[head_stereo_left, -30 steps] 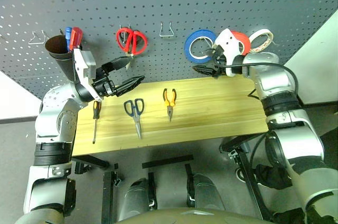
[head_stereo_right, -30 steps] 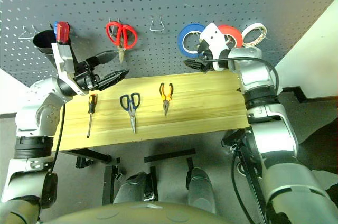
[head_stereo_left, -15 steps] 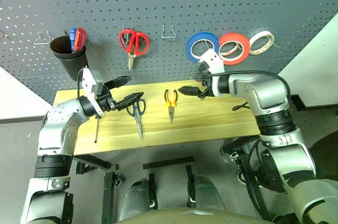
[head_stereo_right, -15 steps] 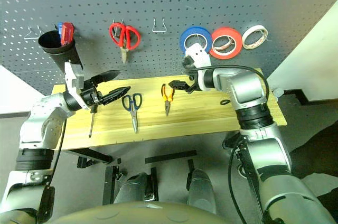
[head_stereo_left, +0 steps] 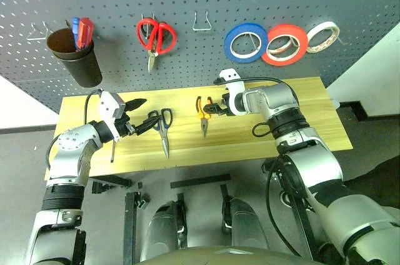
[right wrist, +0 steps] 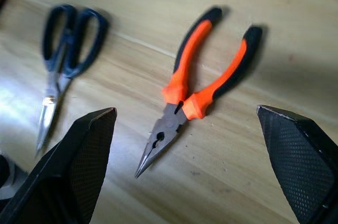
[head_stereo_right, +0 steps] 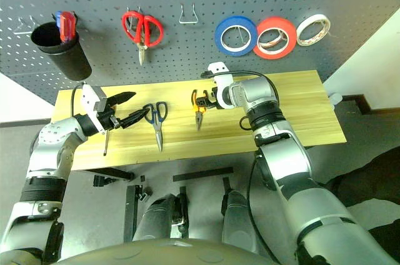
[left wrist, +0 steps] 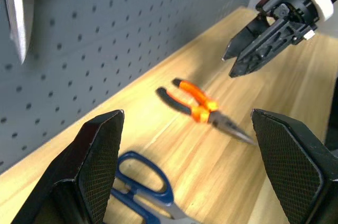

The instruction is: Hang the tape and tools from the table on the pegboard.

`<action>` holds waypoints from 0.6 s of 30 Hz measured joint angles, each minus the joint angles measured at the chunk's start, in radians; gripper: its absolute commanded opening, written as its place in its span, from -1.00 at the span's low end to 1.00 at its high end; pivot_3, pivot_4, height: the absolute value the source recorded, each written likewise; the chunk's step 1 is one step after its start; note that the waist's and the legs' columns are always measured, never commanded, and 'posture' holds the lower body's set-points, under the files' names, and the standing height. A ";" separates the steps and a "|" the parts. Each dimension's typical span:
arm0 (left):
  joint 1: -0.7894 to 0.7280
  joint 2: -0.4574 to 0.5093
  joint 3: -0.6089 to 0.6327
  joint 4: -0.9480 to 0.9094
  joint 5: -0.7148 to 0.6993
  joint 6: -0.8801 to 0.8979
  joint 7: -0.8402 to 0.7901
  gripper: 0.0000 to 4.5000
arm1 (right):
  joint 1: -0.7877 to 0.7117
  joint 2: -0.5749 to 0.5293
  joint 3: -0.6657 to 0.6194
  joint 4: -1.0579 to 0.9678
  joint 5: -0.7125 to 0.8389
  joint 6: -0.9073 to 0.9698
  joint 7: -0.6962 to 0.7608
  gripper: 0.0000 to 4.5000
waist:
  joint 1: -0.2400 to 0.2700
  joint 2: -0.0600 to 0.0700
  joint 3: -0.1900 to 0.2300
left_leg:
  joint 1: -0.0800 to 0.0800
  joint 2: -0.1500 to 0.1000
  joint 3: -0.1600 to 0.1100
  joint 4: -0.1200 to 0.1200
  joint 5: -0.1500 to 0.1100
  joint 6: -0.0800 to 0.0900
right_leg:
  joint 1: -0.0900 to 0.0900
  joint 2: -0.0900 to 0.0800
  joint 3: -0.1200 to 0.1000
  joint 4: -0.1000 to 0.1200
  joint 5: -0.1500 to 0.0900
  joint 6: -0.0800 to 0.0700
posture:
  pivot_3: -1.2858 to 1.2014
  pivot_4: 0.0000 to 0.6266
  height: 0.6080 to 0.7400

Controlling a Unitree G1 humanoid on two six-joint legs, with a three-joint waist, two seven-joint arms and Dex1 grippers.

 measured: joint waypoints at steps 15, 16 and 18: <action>0.071 -0.026 -0.015 -0.027 0.010 -0.002 0.051 0.79 | -0.137 0.087 -0.073 0.296 -0.042 -0.209 -0.088 0.98 | 0.024 0.002 0.083 | -0.010 0.000 0.003 0.000 0.000 0.000 | -0.013 0.000 0.000 0.003 0.000 0.000 | 0.16 0.49 1.00; 0.078 -0.025 -0.014 -0.037 0.009 -0.002 0.054 0.79 | -0.138 0.090 -0.071 0.301 -0.050 -0.220 -0.091 0.98 | 0.024 0.002 0.083 | -0.010 0.000 0.003 0.000 0.000 0.000 | -0.013 0.000 0.000 0.003 0.000 0.000 | 0.16 0.48 1.00; 0.090 -0.019 -0.013 -0.053 0.009 -0.001 0.060 0.79 | -0.140 0.096 -0.062 0.313 -0.069 -0.243 -0.094 0.98 | 0.024 0.002 0.084 | -0.010 0.000 0.003 0.000 0.000 0.000 | -0.013 0.000 0.000 0.003 0.000 0.000 | 0.17 0.48 1.00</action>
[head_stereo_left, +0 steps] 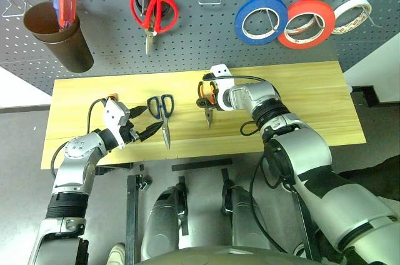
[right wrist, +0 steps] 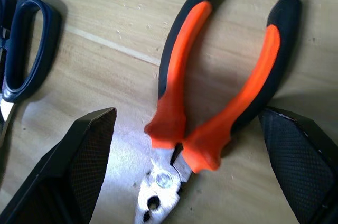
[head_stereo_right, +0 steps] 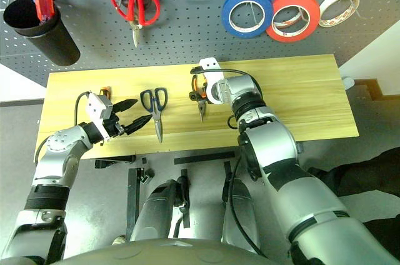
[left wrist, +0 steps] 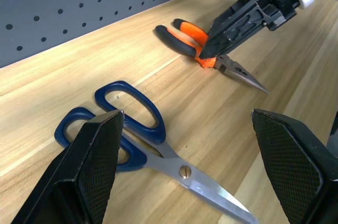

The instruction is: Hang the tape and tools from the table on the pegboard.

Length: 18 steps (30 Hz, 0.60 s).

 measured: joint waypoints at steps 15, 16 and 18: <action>0.038 0.011 0.019 -0.041 -0.002 0.001 0.042 0.79 | -0.003 0.030 0.072 0.027 -0.144 -0.066 -0.012 -0.08 | 0.002 0.000 0.000 | 0.000 0.001 0.002 -0.001 0.000 -0.001 | 0.000 0.000 0.000 0.000 0.000 0.000 | 0.20 0.35 1.00; 0.038 0.011 0.019 -0.041 -0.002 0.001 0.045 0.79 | -0.005 0.030 0.072 0.028 -0.146 -0.066 -0.011 -0.08 | 0.002 0.000 0.000 | 0.000 0.001 0.002 -0.001 0.000 -0.001 | -0.001 0.000 0.000 0.000 0.000 0.000 | 0.20 0.34 1.00; 0.041 0.011 0.021 -0.041 -0.003 -0.002 0.048 0.79 | -0.009 0.030 0.073 0.032 -0.151 -0.066 -0.005 -0.08 | 0.003 0.000 0.000 | 0.000 0.001 0.002 -0.001 0.000 -0.001 | -0.001 0.000 0.000 0.000 0.000 0.000 | 0.20 0.32 1.00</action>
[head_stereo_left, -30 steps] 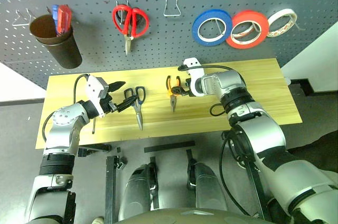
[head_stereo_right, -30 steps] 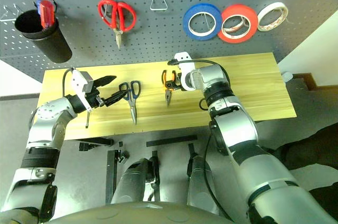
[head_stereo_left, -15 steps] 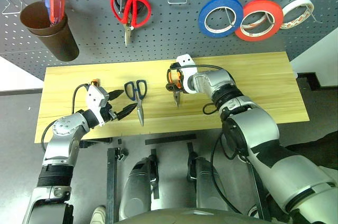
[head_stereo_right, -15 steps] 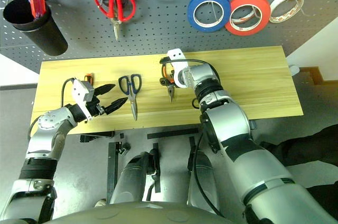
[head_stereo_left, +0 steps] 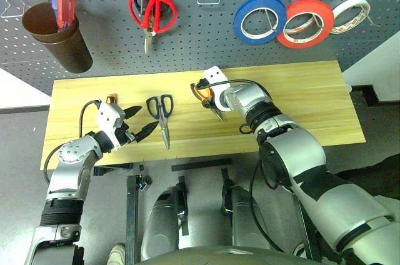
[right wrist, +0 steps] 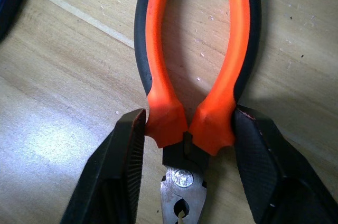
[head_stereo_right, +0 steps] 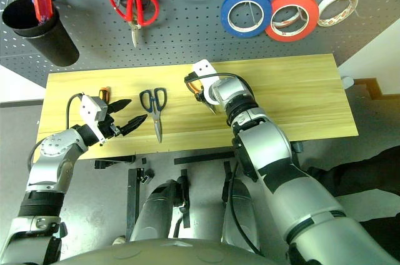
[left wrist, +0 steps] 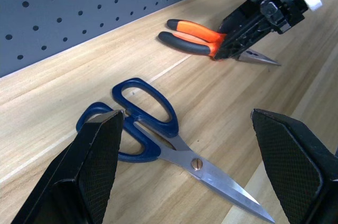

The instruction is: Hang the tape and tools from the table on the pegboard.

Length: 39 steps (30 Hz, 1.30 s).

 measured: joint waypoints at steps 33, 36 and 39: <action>-0.102 0.038 0.152 -0.213 -0.375 0.102 -0.167 0.79 | 0.322 -0.302 -0.292 -1.389 0.562 0.510 0.399 -0.08 | 0.042 -0.015 -0.146 | -0.009 0.000 0.003 0.001 0.000 0.000 | -0.002 0.001 -0.004 -0.006 0.001 0.000 | 0.07 -0.69 1.00; -0.140 0.038 0.159 -0.207 -0.394 0.104 -0.168 0.79 | 0.294 -0.264 -0.288 -1.361 0.563 0.443 0.344 -0.08 | 0.036 -0.015 -0.163 | -0.009 0.000 0.003 0.001 0.000 0.000 | -0.002 0.001 -0.004 -0.006 0.001 0.000 | 0.07 -0.71 1.00; -0.164 0.038 0.169 -0.189 -0.396 0.104 -0.165 0.79 | 0.251 -0.226 -0.269 -1.284 0.545 0.351 0.286 -0.08 | 0.018 -0.015 -0.178 | -0.007 -0.001 0.002 0.001 0.000 0.000 | 0.001 0.001 -0.004 -0.006 0.001 0.000 | 0.07 -0.72 1.00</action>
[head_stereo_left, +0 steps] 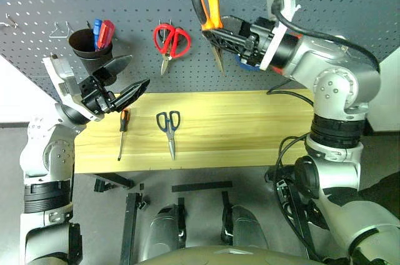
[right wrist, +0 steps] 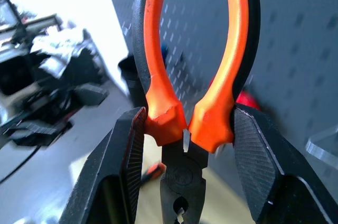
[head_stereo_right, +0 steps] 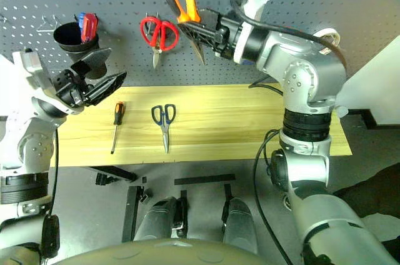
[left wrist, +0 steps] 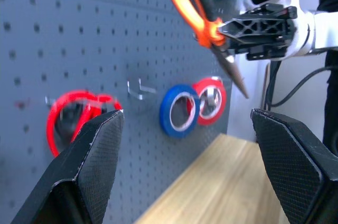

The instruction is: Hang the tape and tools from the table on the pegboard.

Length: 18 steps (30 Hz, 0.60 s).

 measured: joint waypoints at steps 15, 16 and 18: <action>-0.017 0.000 -0.014 0.032 0.050 -0.003 0.001 0.79 | -0.207 0.078 0.075 0.645 -0.225 -0.542 -0.189 -0.08 | -0.037 -0.002 -0.011 | 0.008 0.000 0.000 0.000 0.000 0.000 | 0.007 0.000 0.000 0.001 0.000 0.000 | 0.10 -0.73 1.00; -0.017 0.001 -0.015 0.033 0.055 -0.003 0.003 0.79 | -0.229 0.085 0.076 0.694 -0.234 -0.573 -0.196 -0.08 | -0.037 -0.002 -0.011 | 0.008 0.000 0.000 0.000 0.000 0.000 | 0.007 0.000 0.000 0.001 0.000 0.000 | 0.10 -0.72 1.00; -0.016 0.002 -0.016 0.033 0.070 -0.003 0.010 0.79 | -0.266 0.093 0.076 0.773 -0.245 -0.622 -0.215 -0.08 | -0.037 -0.002 -0.011 | 0.008 0.000 0.000 0.000 0.000 0.000 | 0.007 0.000 0.001 0.001 0.000 0.000 | 0.11 -0.72 1.00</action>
